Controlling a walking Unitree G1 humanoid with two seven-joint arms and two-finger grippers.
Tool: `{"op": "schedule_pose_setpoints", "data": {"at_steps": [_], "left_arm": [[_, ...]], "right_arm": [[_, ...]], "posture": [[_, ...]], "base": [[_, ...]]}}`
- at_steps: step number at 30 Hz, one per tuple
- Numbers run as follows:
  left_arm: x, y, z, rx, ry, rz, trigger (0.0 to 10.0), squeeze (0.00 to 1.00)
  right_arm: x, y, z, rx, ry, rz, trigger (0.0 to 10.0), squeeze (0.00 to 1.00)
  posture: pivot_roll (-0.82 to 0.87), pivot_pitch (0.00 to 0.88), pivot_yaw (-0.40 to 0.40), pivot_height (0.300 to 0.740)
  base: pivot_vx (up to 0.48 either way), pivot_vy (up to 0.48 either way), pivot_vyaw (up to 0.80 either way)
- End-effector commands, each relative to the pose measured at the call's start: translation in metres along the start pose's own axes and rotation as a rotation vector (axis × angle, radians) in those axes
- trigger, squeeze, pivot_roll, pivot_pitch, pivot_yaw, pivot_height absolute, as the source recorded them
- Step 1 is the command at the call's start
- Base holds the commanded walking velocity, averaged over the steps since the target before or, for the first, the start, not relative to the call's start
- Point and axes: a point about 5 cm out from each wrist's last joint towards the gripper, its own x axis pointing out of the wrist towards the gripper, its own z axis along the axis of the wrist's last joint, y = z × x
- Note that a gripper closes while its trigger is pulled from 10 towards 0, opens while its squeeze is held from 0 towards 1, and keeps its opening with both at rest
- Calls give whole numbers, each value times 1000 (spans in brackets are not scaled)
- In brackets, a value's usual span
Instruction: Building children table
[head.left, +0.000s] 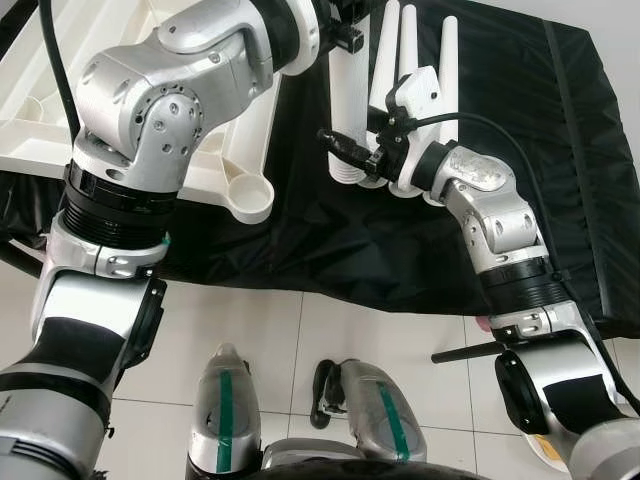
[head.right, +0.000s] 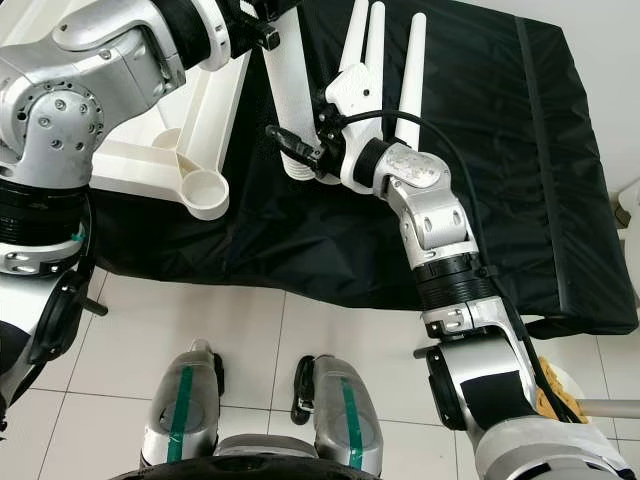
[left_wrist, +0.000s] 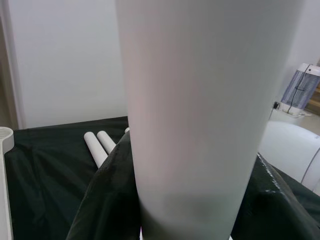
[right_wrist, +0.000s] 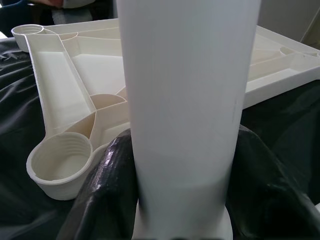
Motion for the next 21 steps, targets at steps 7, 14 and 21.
{"op": "schedule_pose_setpoints", "data": {"at_steps": [7,14,21], "left_arm": [[1,-10,7,34,-15,-86,10000,0],[1,-10,8,36,-16,-88,10000,0],[2,-10,8,38,-15,-88,10000,0]], "right_arm": [[2,-7,6,6,-20,-24,10000,0],[4,-8,12,19,-48,-21,10000,0],[7,-9,17,14,-66,-23,10000,0]], "posture": [[132,0,-98,740],[135,0,-99,740],[135,0,-98,740]], "base": [[0,0,0],[0,0,0],[0,0,0]]}}
